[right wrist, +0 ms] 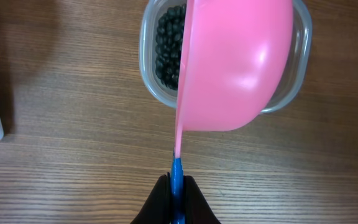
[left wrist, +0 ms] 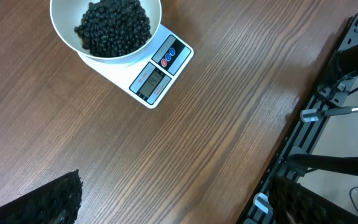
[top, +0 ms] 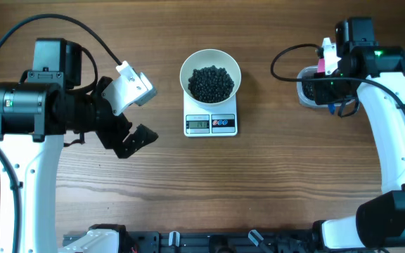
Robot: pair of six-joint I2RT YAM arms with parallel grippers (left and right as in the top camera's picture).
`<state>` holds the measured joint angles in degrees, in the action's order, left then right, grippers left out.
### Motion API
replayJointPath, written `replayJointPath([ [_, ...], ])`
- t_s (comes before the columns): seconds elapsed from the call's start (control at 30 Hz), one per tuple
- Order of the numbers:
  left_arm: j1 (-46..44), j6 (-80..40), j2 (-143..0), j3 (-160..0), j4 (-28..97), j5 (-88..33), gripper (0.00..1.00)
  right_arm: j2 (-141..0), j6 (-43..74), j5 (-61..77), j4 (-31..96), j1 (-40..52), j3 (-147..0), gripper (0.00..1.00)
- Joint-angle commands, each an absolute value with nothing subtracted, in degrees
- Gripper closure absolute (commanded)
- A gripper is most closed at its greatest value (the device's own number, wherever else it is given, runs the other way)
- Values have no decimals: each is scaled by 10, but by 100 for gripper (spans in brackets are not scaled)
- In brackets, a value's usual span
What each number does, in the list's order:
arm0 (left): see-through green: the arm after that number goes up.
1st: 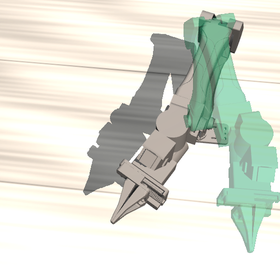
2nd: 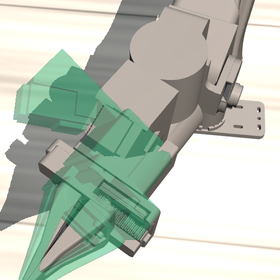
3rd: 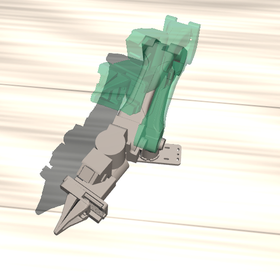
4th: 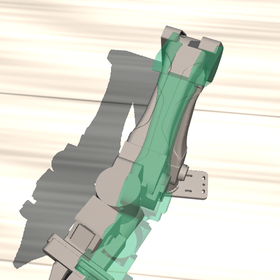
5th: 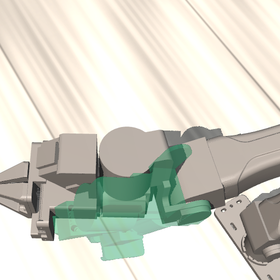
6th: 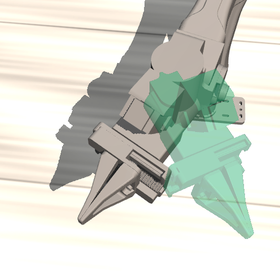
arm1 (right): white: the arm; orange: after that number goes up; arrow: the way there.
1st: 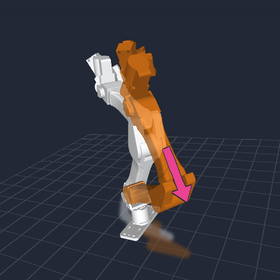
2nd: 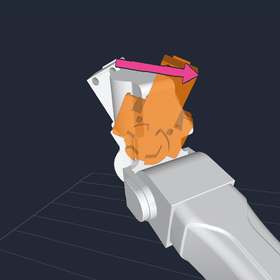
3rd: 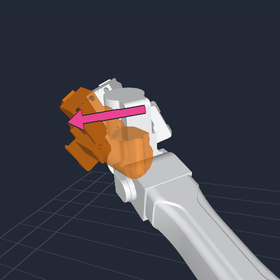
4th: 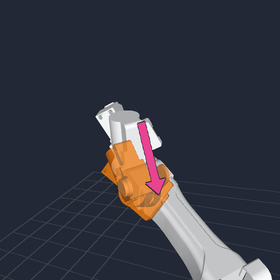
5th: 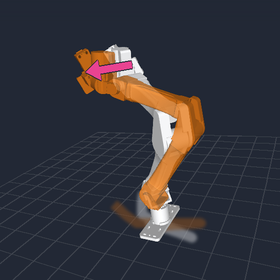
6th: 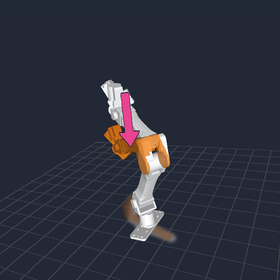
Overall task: Scoop item into bowl and weigh 150g on scale
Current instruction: 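Carry the empty scoop right back toward the bean tub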
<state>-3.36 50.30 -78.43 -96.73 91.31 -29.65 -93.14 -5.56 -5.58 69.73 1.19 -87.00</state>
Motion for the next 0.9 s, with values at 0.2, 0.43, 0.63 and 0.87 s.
replayJointPath([
  [0.2,-30,510,-779,-974,914,-295,0,-924,-54,-6,704,12,-881,96],
  [0.43,-30,510,-779,-974,914,-295,0,-938,-79,-73,705,10,-857,96],
  [0.63,-30,510,-779,-974,914,-295,0,-965,-83,-92,696,-2,-856,96],
  [0.87,-30,510,-779,-974,914,-295,0,-1021,-104,-104,678,-16,-856,96],
])
